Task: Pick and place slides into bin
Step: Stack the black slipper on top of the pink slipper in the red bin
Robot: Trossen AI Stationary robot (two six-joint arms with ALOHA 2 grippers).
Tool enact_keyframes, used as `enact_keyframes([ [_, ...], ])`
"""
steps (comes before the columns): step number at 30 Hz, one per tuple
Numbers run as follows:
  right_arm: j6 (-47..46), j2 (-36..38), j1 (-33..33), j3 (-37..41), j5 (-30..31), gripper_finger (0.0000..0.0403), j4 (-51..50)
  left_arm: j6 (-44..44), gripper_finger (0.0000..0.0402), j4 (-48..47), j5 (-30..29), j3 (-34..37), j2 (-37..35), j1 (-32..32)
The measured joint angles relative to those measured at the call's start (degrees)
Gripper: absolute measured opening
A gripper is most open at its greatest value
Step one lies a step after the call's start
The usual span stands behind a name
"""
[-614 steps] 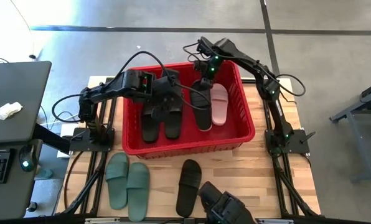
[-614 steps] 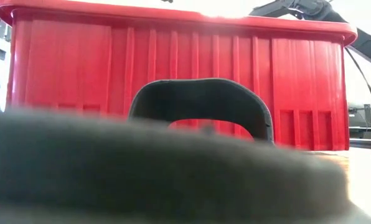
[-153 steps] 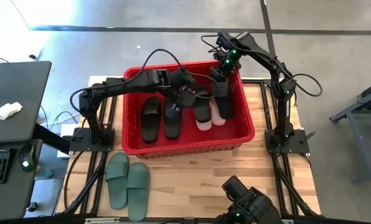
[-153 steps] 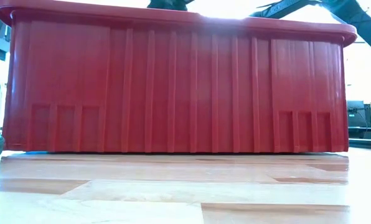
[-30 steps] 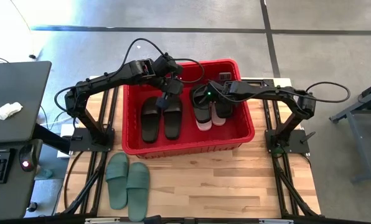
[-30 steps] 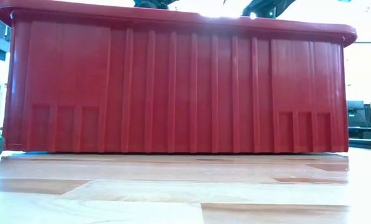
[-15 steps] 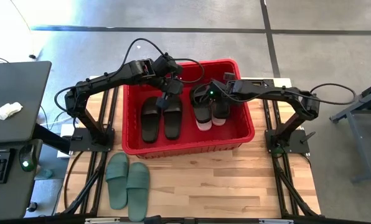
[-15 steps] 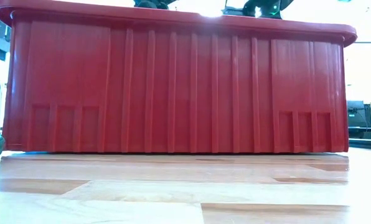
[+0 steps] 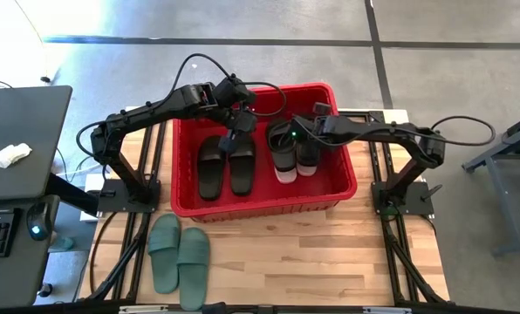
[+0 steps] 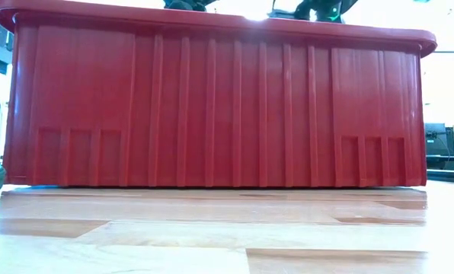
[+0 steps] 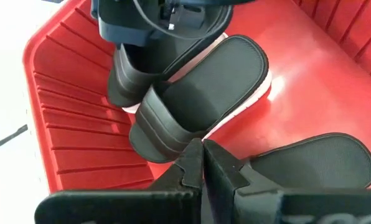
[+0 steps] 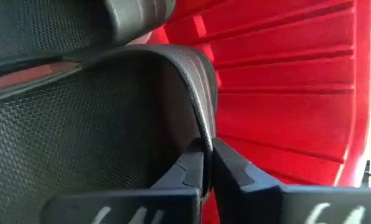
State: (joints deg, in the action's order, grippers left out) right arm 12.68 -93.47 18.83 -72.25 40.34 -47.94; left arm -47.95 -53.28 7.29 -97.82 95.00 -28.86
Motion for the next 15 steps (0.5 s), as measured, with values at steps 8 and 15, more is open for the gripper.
enact_keyframes([
  [8, 0.9, -1.0, 1.8, 0.0, -0.2, 0.0, 1.1, 0.2, 0.0003, -0.1, 0.0, 0.0, 0.0, 0.0],
  [15, 1.8, -1.7, 1.8, 0.0, 0.0, 0.0, 1.8, 0.2, 0.0003, -0.4, 0.5, 0.0, 0.0, 0.0],
])
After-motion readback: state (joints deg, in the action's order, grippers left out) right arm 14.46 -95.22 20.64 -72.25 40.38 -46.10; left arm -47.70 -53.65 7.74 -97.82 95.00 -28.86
